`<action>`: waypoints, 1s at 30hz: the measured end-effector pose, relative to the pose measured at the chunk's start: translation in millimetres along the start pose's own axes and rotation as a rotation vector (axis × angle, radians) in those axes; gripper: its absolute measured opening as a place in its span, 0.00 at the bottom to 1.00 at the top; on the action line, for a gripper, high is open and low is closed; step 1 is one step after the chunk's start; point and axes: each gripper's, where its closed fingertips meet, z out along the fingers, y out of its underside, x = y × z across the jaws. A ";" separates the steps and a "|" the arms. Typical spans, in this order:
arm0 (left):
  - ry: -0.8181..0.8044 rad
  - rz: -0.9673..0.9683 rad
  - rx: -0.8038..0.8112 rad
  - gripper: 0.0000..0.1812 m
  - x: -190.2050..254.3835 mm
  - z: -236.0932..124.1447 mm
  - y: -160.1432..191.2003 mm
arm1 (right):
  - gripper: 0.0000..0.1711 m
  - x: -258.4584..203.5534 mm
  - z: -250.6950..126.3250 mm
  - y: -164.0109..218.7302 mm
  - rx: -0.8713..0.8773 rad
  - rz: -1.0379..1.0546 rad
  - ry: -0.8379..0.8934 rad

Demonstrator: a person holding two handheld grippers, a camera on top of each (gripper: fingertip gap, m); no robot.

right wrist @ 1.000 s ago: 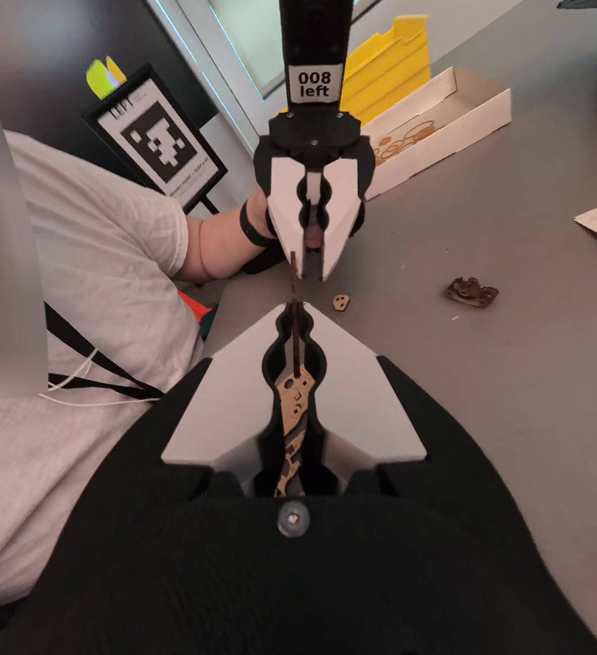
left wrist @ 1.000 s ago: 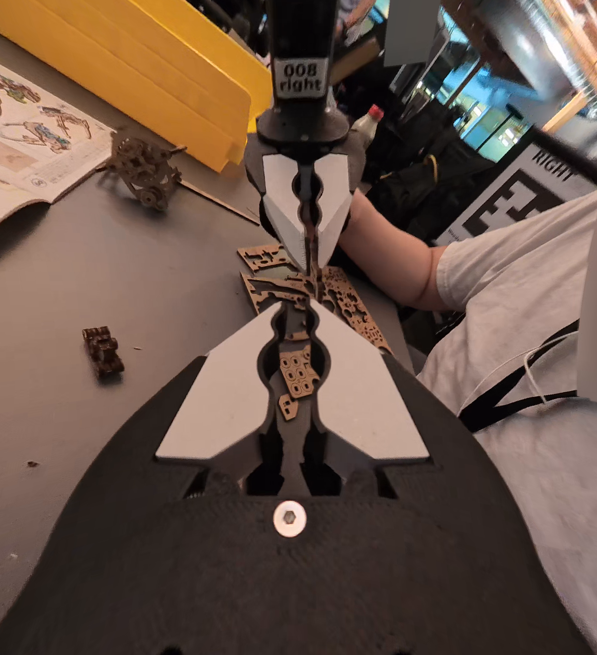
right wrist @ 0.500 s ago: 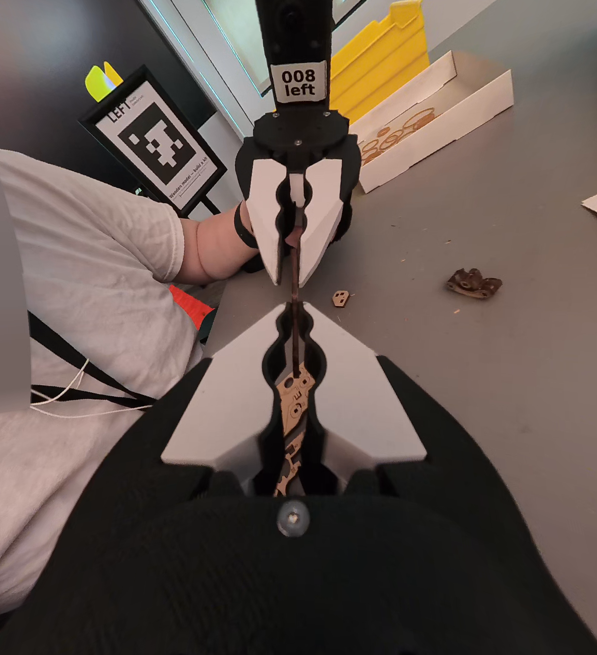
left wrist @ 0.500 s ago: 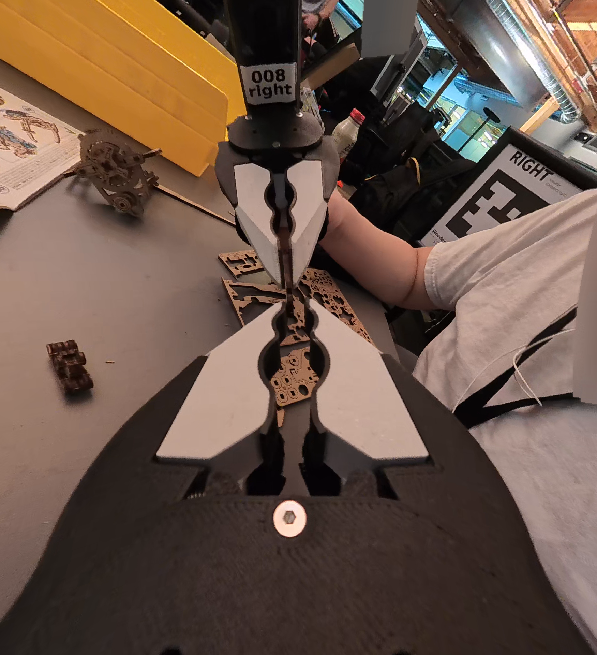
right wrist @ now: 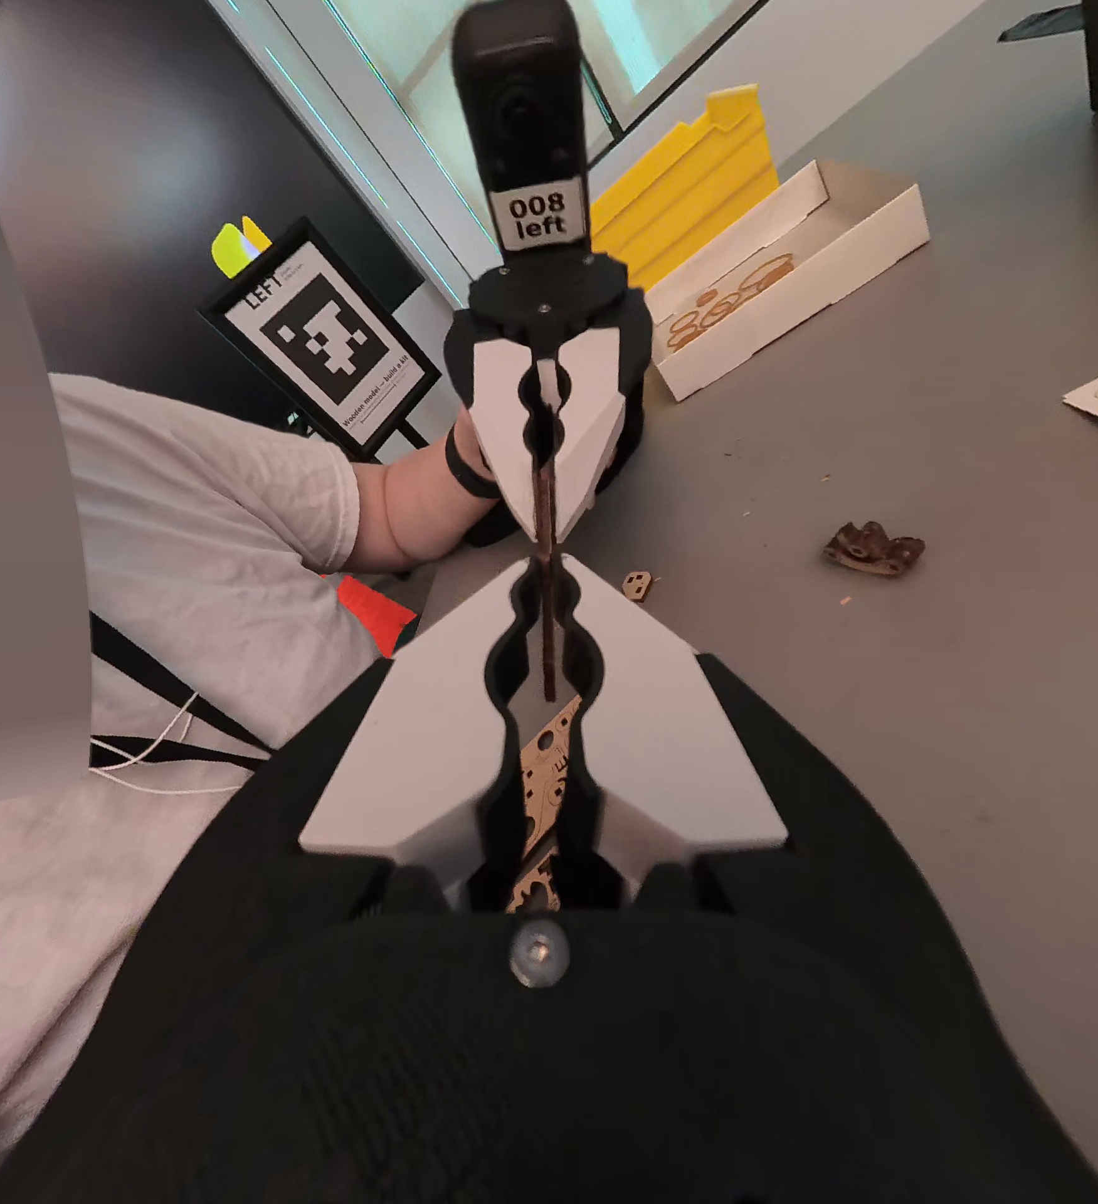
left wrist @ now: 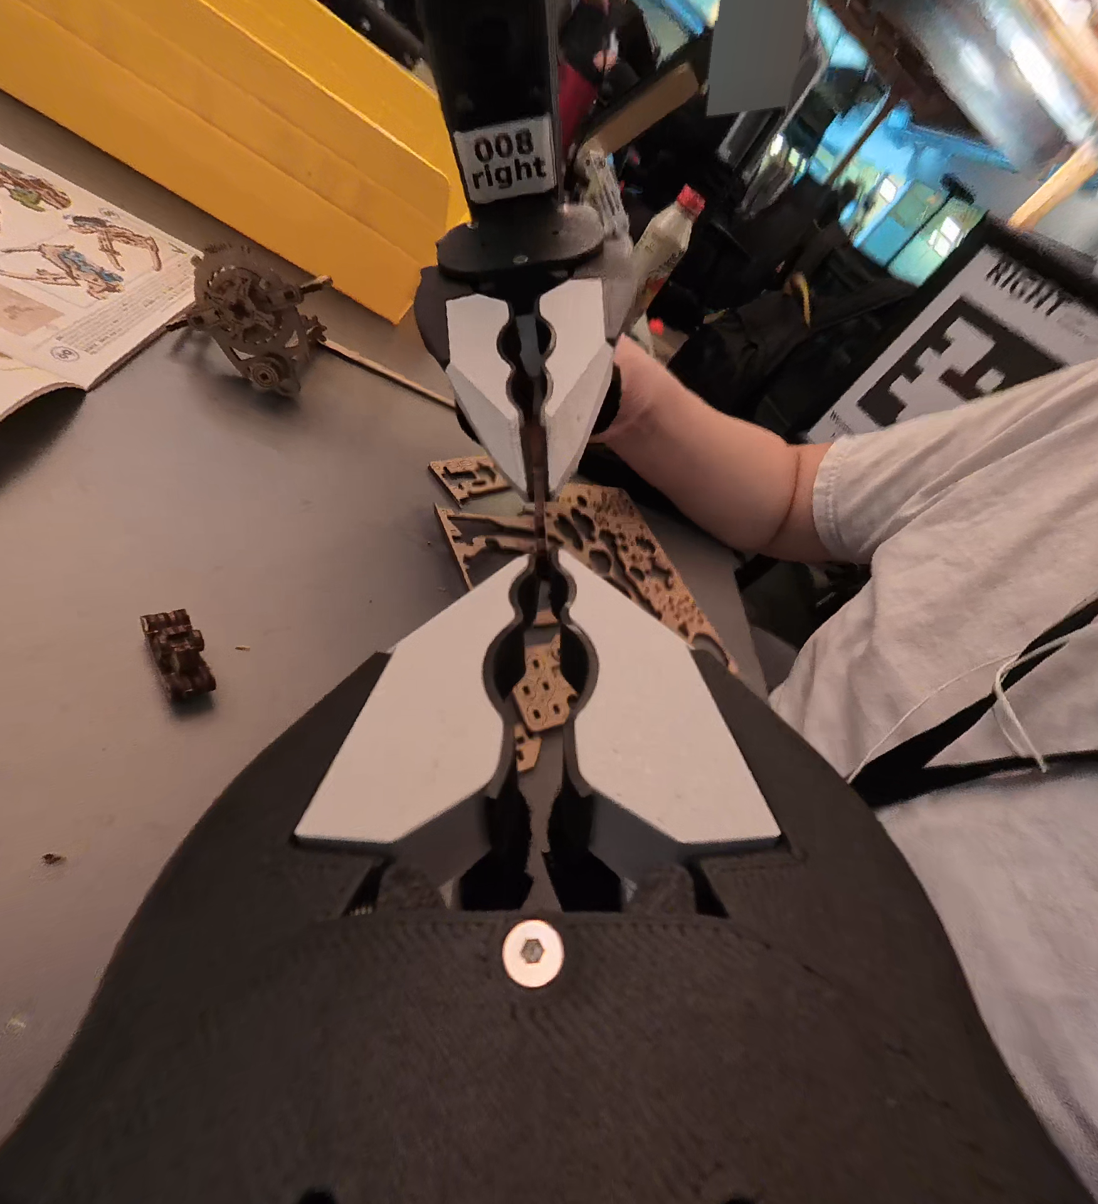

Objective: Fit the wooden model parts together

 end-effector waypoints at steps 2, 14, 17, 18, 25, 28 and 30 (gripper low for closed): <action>-0.028 0.080 -0.107 0.12 0.4 -7.1 9.4 | 0.00 3.4 -0.2 3.5 -0.021 0.020 0.018; -0.272 0.398 -0.608 0.21 -35.6 -41.1 88.3 | 0.00 8.0 -65.8 -25.0 0.089 -0.047 0.170; -0.227 0.391 -0.639 0.21 -35.0 -41.3 99.2 | 0.00 6.2 -82.6 -32.0 0.123 -0.072 0.199; -0.234 0.411 -0.635 0.18 -37.0 -40.6 99.3 | 0.00 6.0 -85.6 -33.8 0.137 -0.071 0.200; -0.273 0.450 -0.623 0.08 -44.4 -41.3 97.3 | 0.00 8.9 -79.3 -28.0 0.111 -0.052 0.188; -0.304 0.437 -0.619 0.08 -47.6 -38.9 93.5 | 0.01 10.4 -73.8 -24.6 0.094 -0.044 0.186; -0.312 0.436 -0.596 0.08 -48.1 -35.1 89.7 | 0.01 16.3 -71.8 -20.6 0.080 -0.013 0.203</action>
